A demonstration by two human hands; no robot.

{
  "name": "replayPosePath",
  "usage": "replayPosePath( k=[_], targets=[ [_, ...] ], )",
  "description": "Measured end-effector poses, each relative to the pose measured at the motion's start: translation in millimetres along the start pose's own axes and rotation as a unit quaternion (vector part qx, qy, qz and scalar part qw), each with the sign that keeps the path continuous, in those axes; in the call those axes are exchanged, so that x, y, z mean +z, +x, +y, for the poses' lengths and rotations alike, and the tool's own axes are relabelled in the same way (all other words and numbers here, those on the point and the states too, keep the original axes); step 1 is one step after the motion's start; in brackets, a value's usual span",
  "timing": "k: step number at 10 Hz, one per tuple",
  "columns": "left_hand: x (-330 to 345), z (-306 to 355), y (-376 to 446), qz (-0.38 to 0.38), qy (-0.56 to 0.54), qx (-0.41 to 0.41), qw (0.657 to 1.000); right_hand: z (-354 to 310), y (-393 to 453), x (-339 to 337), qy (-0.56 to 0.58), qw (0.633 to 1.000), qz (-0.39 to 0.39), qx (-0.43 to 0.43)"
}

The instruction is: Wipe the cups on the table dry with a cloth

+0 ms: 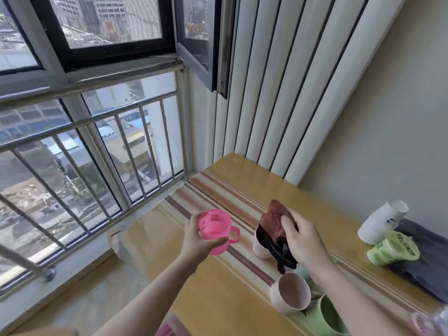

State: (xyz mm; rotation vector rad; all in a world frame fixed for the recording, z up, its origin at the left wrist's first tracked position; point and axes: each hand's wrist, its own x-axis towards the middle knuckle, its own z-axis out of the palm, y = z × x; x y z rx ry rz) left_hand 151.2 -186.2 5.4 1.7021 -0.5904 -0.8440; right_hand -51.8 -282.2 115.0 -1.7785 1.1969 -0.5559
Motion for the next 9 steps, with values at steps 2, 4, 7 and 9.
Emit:
replayPosePath(
  k=[2, 4, 7, 9],
  targets=[
    [19.5, -56.9, 32.8, -0.004, 0.070, -0.009, 0.997, 90.6, -5.3, 86.0, -0.047, 0.997, -0.045, 0.037],
    [32.2, -101.9, 47.1, -0.026, 0.103, 0.008, 0.994, 141.2, 3.8, 110.1, -0.153, 0.988, -0.009, 0.002],
    [13.8, -93.5, 38.6, -0.100, 0.199, -0.001, 0.975, 164.1, -23.5, 141.9, -0.322, 0.938, -0.125, -0.010],
    [-27.6, -35.2, -46.1, -0.039, 0.196, 0.149, 0.968, 76.0, -53.9, 82.5, -0.261, 0.953, -0.124, -0.095]
  ],
)
